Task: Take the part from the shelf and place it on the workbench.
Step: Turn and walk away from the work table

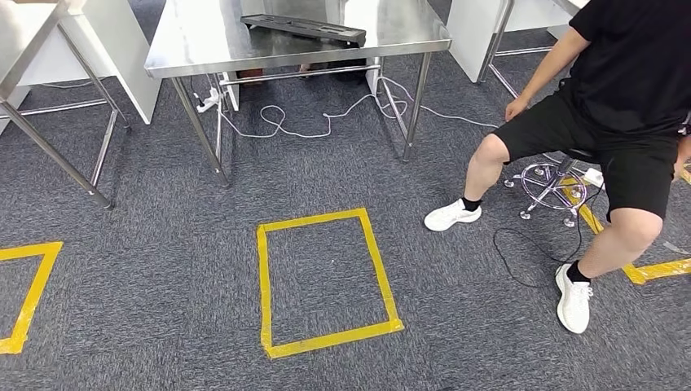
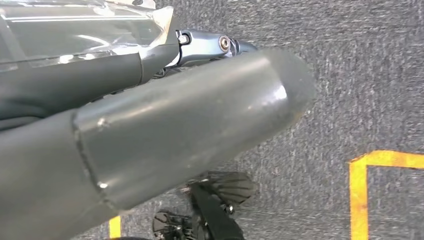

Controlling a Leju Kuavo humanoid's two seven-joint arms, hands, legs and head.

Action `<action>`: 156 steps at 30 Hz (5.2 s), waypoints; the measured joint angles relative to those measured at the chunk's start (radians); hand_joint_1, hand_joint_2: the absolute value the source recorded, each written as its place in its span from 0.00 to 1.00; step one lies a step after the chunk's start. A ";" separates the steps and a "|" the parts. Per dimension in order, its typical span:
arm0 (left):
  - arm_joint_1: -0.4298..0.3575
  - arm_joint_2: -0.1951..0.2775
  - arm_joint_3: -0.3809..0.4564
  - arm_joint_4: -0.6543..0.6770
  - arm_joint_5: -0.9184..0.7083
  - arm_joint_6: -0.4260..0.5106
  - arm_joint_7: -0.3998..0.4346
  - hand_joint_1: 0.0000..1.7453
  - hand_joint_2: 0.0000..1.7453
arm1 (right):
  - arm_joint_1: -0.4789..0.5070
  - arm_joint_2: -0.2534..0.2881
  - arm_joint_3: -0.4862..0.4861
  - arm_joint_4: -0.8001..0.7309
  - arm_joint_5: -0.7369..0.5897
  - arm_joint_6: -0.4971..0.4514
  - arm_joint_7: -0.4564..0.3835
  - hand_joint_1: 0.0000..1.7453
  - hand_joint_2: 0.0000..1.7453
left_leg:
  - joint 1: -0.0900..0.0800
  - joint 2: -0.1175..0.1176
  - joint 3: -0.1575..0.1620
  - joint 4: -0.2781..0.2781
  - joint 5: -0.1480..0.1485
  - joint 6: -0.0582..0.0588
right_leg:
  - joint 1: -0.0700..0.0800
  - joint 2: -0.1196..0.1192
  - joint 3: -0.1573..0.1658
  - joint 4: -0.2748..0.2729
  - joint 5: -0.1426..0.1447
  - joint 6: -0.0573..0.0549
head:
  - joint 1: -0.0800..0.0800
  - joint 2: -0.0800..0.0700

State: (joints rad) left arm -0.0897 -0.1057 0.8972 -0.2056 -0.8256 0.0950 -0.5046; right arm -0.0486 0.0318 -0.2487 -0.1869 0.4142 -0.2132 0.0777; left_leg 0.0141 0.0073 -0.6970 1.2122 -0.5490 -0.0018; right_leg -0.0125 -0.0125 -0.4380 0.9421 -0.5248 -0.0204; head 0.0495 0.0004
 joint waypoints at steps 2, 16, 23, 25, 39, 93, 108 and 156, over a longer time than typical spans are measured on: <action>0.000 0.000 0.000 0.000 0.000 0.001 0.002 0.00 0.00 | 0.003 0.000 0.000 0.000 0.000 0.000 -0.002 0.00 0.00 | 0.000 0.000 -0.007 0.071 -0.022 -0.002 | 0.004 0.000 -0.016 0.006 0.008 0.000 | 0.000 0.000; -0.002 0.000 -0.008 0.000 -0.008 0.008 0.013 0.00 0.00 | -0.001 0.002 0.000 0.000 0.000 0.006 0.013 0.00 0.00 | 0.004 0.019 0.183 -0.252 0.081 0.050 | 0.001 0.025 -0.202 0.294 -0.085 0.032 | 0.006 0.000; -0.006 0.001 -0.011 -0.001 -0.010 0.008 0.014 0.00 0.00 | 0.002 0.001 0.000 0.000 0.007 0.008 0.016 0.00 0.00 | 0.004 0.076 0.183 -0.232 0.070 0.018 | -0.012 -0.035 -0.081 0.042 0.032 0.074 | 0.005 0.000; -0.009 0.001 -0.011 -0.001 -0.011 0.008 0.014 0.00 0.00 | 0.004 0.001 0.000 0.000 0.008 0.008 0.016 0.00 0.00 | 0.006 0.083 0.184 -0.231 0.069 0.006 | -0.010 -0.016 -0.087 0.046 0.036 0.055 | 0.003 0.000; -0.001 0.006 -0.011 -0.001 -0.010 0.011 0.020 0.00 0.00 | 0.003 0.006 0.000 0.000 0.014 0.017 0.021 0.00 0.00 | -0.005 -0.110 0.171 -0.208 0.058 0.063 | 0.006 0.132 -0.110 0.048 0.066 0.027 | 0.003 0.000; -0.011 0.009 0.011 -0.016 -0.011 0.040 0.088 0.00 0.00 | -0.014 0.037 0.011 0.003 0.085 0.036 0.084 0.00 0.00 | 0.005 -0.001 0.092 0.014 -0.095 0.000 | -0.006 0.023 -0.104 0.039 0.070 0.013 | 0.009 0.000; -0.015 0.008 0.020 -0.018 -0.001 0.021 0.054 0.00 0.00 | -0.018 0.038 0.011 0.004 0.089 0.040 0.064 0.00 0.00 | 0.000 0.005 0.174 -0.234 0.070 0.057 | 0.000 0.032 -0.244 0.263 -0.022 0.038 | 0.013 0.000; -0.001 -0.003 0.016 -0.015 -0.034 0.042 0.070 0.00 0.00 | -0.006 0.034 0.007 0.005 0.101 0.045 0.058 0.00 0.00 | 0.008 -0.009 0.051 0.087 -0.114 0.005 | -0.002 0.052 -0.135 0.058 0.076 0.009 | 0.004 0.000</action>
State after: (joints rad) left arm -0.0903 -0.1087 0.9129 -0.2209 -0.8598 0.1370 -0.4349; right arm -0.0551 0.0658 -0.2414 -0.1823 0.5153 -0.1682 0.1352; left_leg 0.0224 -0.0021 -0.6456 1.2992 -0.6635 0.0032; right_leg -0.0142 0.0391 -0.5725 1.0000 -0.4487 -0.0115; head 0.0530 0.0004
